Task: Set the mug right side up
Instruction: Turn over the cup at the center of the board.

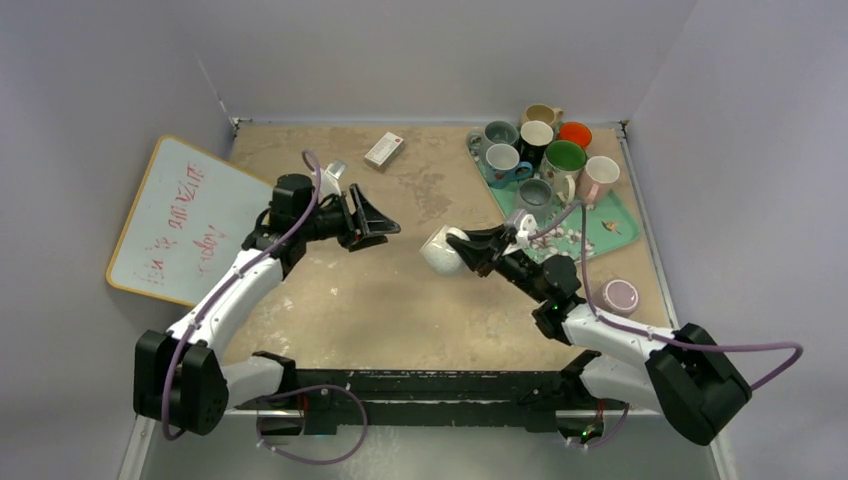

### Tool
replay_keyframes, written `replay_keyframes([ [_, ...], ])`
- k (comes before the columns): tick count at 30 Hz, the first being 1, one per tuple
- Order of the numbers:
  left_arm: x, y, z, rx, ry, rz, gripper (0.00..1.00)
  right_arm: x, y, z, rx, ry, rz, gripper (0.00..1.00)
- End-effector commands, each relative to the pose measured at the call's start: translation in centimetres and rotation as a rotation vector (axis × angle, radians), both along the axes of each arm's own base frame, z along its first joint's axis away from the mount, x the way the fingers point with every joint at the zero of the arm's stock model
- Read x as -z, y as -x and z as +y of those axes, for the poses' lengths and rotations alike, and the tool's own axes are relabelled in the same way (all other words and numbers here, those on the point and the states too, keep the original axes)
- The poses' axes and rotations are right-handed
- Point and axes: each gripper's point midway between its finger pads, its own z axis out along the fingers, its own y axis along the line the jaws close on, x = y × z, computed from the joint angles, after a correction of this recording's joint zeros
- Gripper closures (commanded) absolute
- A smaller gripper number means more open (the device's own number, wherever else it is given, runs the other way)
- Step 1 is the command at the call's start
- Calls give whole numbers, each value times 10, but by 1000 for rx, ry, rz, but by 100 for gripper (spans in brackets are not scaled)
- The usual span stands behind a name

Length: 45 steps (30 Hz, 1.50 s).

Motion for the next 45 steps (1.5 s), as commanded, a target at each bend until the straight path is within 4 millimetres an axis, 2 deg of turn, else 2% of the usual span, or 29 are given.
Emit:
replay_keyframes([
  [1,-6,-5,-14,29,155,62,40,-94,23,0,-75,-187,-241,100],
  [7,9,-8,-21,25,246,165,41,-113,29,0,-89,-229,-278,100],
  [16,33,-11,-43,48,305,269,44,-110,17,16,-106,-256,-268,100],
  [24,42,-11,-50,53,327,300,53,-102,7,26,-108,-261,-247,100],
  [27,39,-12,-52,68,342,288,66,-88,3,31,-116,-234,-219,100],
  [29,36,-13,-52,84,335,263,79,-76,1,32,-111,-205,-195,100],
  [32,39,-18,-46,87,295,240,97,-46,-5,29,-68,-117,-136,100],
  [33,39,-20,-43,83,280,226,100,-36,-6,28,-61,-76,-113,100],
  [36,39,-26,-36,64,214,184,100,-11,-4,21,-36,6,-60,100],
  [41,32,-38,-33,67,122,102,100,14,5,16,-50,72,4,97],
  [45,41,-45,-29,60,46,84,100,40,10,13,-54,136,88,96],
])
